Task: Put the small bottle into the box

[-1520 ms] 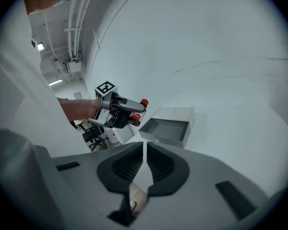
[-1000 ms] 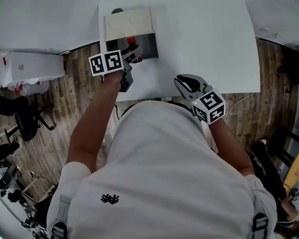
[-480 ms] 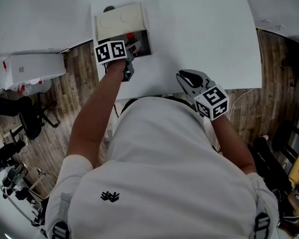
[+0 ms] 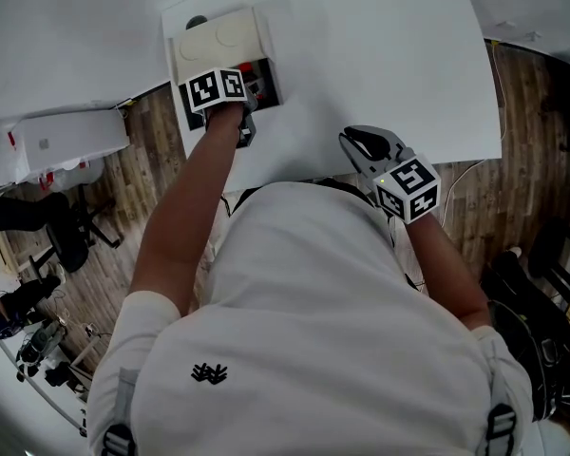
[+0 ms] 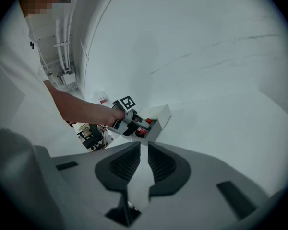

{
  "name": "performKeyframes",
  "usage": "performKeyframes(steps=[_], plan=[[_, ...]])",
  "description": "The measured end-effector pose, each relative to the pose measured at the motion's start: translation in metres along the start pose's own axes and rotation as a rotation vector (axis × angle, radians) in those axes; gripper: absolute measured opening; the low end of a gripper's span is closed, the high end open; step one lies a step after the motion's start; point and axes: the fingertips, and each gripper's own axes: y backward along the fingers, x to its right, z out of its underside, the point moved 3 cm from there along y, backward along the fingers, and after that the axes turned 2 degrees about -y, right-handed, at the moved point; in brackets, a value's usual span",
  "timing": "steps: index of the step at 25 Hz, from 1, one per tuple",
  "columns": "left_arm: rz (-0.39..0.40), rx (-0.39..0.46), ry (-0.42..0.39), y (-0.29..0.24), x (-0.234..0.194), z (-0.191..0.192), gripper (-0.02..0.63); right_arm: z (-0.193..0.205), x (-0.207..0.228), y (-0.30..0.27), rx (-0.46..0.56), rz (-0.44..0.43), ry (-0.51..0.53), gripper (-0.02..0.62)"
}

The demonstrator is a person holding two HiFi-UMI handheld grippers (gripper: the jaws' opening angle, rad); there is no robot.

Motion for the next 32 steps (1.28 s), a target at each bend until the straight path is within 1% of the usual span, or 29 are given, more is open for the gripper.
performKeyframes(steps=[7,12,17,22,32], plan=[[-0.086,-0.109,-0.029,-0.011,-0.004,0.002,0.224,0.000,0.004,-0.002,0.009,-0.001,-0.019,0.051],[-0.096,-0.203,-0.033,-0.016,-0.011,0.005,0.225,-0.002,0.003,-0.009,0.018,-0.001,-0.030,0.051],[-0.091,-0.261,-0.044,-0.021,-0.008,0.011,0.229,0.001,0.007,-0.008,0.019,-0.002,-0.035,0.051],[-0.087,-0.280,-0.048,-0.023,-0.006,0.009,0.229,-0.003,0.013,-0.008,0.022,-0.002,-0.034,0.051],[-0.058,-0.284,-0.045,-0.019,-0.009,0.009,0.233,-0.006,0.008,-0.016,0.020,-0.015,-0.027,0.051]])
